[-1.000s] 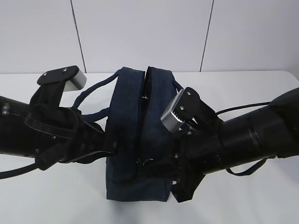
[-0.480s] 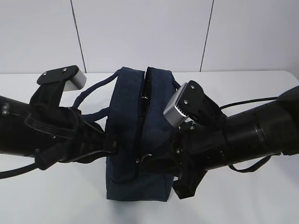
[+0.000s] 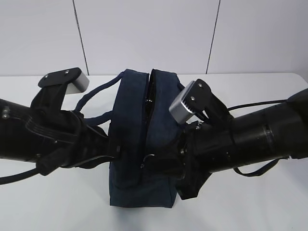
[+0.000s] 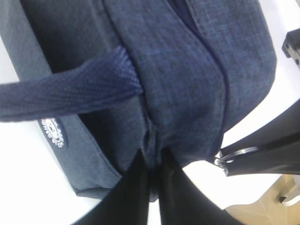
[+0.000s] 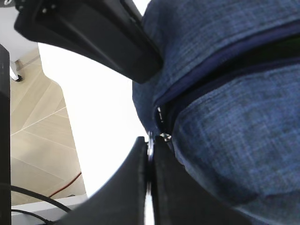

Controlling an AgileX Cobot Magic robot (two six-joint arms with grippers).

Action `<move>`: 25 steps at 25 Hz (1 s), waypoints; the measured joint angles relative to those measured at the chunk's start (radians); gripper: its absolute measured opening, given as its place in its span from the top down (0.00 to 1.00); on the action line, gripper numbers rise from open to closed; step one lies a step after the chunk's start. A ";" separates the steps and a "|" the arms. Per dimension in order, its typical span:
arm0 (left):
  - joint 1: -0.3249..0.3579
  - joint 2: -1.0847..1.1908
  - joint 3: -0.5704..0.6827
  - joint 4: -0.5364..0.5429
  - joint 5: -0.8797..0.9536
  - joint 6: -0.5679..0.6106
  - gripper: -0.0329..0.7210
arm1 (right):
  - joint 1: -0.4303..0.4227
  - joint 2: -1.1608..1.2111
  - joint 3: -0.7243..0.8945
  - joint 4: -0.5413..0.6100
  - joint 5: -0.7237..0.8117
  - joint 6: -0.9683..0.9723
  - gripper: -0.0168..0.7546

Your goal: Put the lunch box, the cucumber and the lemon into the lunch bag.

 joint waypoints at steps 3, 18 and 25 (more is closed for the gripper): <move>0.000 0.000 0.000 0.000 0.000 0.000 0.95 | 0.000 -0.028 0.000 0.004 0.000 0.000 1.00; 0.000 0.000 0.000 0.004 -0.004 0.000 0.95 | 0.000 -0.056 -0.061 0.038 -0.017 0.034 1.00; 0.000 0.000 0.000 0.020 -0.006 0.000 0.95 | 0.000 -0.056 -0.095 0.043 -0.066 0.149 1.00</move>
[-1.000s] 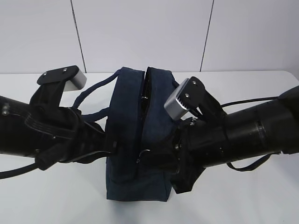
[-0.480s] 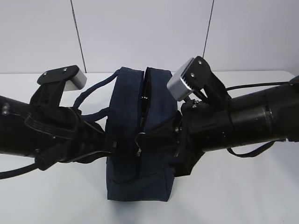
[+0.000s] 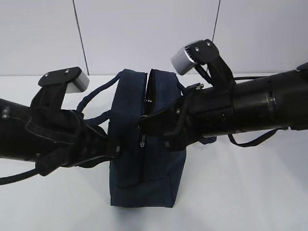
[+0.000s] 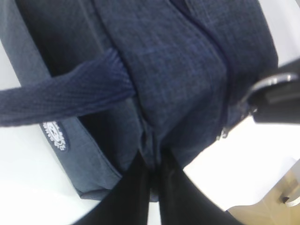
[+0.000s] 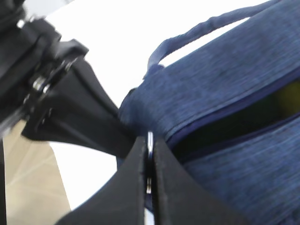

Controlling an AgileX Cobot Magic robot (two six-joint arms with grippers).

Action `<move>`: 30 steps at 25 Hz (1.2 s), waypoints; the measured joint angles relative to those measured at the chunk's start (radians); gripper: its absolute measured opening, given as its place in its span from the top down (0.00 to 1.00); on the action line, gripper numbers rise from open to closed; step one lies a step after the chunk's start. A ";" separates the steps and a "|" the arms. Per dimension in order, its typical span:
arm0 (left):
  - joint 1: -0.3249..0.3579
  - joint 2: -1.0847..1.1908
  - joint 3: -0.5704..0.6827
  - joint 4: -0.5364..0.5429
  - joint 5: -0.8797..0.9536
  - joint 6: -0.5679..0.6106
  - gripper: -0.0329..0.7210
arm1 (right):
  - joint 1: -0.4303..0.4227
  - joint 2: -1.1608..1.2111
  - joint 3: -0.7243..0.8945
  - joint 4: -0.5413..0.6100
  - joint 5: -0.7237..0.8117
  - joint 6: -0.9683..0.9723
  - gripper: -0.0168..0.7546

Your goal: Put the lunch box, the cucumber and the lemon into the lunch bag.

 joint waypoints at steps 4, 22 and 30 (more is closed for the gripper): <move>0.000 0.000 0.000 0.011 -0.004 0.000 0.95 | 0.000 0.000 -0.030 0.000 -0.018 0.086 1.00; 0.000 0.000 0.000 0.046 -0.010 0.000 0.95 | 0.000 0.038 -0.100 0.113 -0.118 0.258 1.00; 0.000 0.000 0.000 0.056 -0.010 0.000 0.95 | -0.032 0.108 -0.157 0.126 -0.139 0.296 1.00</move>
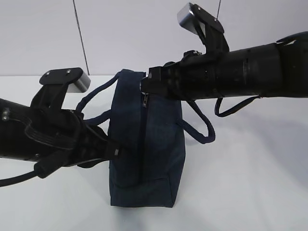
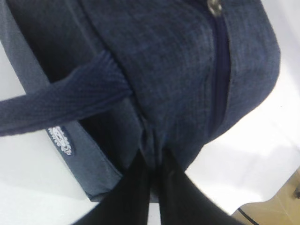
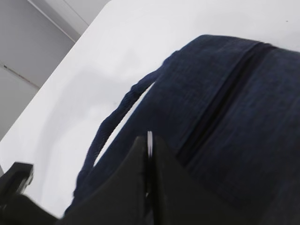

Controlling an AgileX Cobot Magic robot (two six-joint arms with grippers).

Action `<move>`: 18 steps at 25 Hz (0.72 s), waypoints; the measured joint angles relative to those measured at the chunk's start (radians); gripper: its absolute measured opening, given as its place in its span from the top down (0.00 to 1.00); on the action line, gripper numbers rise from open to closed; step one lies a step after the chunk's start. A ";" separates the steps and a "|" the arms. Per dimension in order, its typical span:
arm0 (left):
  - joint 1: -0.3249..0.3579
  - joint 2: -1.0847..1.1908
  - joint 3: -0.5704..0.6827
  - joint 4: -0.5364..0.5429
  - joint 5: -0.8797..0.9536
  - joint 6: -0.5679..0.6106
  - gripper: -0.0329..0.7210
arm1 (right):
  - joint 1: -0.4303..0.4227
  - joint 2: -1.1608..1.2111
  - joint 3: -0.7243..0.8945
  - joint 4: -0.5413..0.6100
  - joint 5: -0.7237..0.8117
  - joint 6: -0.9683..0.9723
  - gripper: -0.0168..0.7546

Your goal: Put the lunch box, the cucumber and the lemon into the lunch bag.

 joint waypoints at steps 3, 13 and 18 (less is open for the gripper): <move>0.000 0.000 0.000 0.000 0.000 0.000 0.95 | -0.027 0.024 -0.027 0.000 0.010 0.007 1.00; 0.000 0.000 0.000 0.010 0.000 0.000 0.95 | -0.046 0.146 -0.162 -0.023 0.064 0.063 1.00; 0.000 0.000 0.000 0.010 0.000 0.000 0.95 | -0.048 0.196 -0.244 -0.081 0.065 0.116 1.00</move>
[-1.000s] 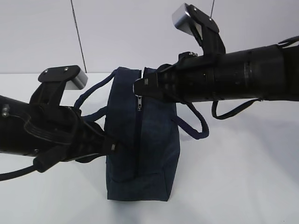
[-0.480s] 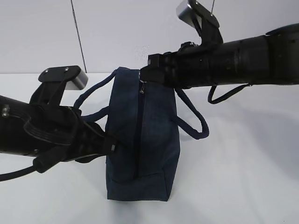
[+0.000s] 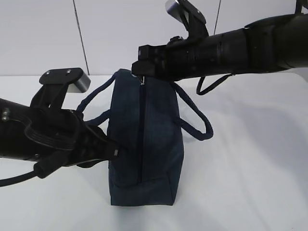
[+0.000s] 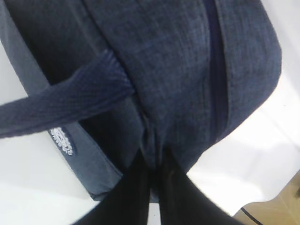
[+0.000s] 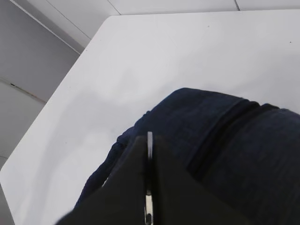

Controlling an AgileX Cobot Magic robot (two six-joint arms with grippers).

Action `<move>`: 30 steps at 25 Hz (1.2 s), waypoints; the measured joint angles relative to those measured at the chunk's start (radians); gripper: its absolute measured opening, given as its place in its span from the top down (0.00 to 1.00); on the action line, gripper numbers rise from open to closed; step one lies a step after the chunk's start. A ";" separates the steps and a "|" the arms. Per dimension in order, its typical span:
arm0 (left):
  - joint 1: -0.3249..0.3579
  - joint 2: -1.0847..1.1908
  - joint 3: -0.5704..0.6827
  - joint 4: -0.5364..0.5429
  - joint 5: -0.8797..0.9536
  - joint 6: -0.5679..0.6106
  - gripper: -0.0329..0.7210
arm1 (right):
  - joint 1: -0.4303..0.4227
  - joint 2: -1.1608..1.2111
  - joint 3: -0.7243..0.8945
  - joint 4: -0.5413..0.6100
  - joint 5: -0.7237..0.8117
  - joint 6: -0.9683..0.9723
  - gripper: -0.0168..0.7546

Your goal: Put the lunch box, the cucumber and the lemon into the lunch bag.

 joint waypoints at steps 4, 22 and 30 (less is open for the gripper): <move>0.000 0.000 0.000 0.005 -0.003 0.000 0.95 | -0.013 0.016 -0.034 -0.059 0.000 0.049 1.00; 0.000 0.000 0.000 0.012 -0.004 0.000 0.95 | -0.075 0.094 -0.158 -0.167 0.053 0.169 1.00; 0.000 0.000 0.000 0.029 -0.004 0.000 0.95 | -0.079 0.155 -0.265 -0.262 0.077 0.267 1.00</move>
